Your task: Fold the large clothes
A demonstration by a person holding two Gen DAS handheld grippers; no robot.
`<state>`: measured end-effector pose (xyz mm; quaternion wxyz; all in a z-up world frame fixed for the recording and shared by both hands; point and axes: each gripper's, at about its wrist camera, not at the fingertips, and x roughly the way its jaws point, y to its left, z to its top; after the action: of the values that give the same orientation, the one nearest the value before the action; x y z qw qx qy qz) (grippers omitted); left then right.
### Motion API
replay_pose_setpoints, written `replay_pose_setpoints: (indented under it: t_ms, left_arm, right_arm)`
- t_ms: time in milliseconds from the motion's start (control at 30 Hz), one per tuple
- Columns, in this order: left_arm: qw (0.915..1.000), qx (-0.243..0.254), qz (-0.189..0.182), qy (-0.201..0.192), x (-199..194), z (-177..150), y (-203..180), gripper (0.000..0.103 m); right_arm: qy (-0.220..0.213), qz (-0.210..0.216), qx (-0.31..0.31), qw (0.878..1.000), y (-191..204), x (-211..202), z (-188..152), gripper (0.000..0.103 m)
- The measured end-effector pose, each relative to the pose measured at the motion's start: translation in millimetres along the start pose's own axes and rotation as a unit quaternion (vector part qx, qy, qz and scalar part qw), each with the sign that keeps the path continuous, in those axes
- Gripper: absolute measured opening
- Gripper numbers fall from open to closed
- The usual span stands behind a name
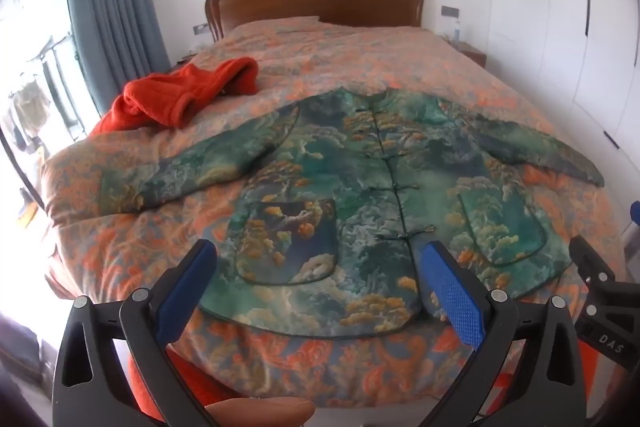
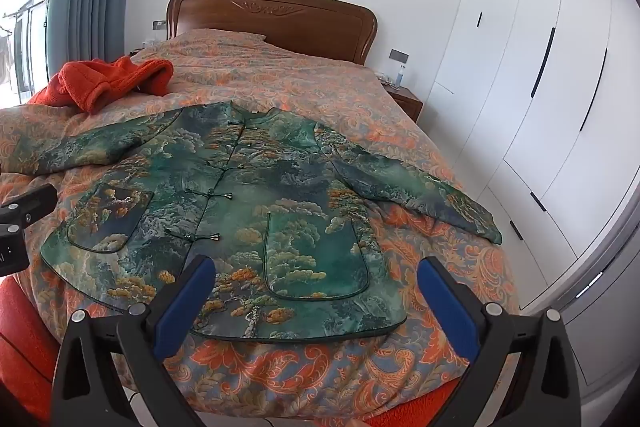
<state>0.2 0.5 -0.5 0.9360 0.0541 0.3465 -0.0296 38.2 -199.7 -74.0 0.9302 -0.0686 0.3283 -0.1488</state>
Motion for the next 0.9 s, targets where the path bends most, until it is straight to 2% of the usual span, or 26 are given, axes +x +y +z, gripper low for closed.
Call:
replay_pose_setpoints:
  t_ms: [433,900]
  left_arm:
    - [0.9998,-0.002,-0.015,0.010,0.8,-4.6,0.9,0.103]
    - [0.9993,-0.009,-0.031,0.018,5.7,-4.5,5.9,0.103]
  right_arm:
    - [-0.002,-0.005,-0.002,1.000,-2.8,-4.7,0.8,0.103]
    - [0.015,-0.008,0.007,1.000,-6.7,0.1,1.9,0.103]
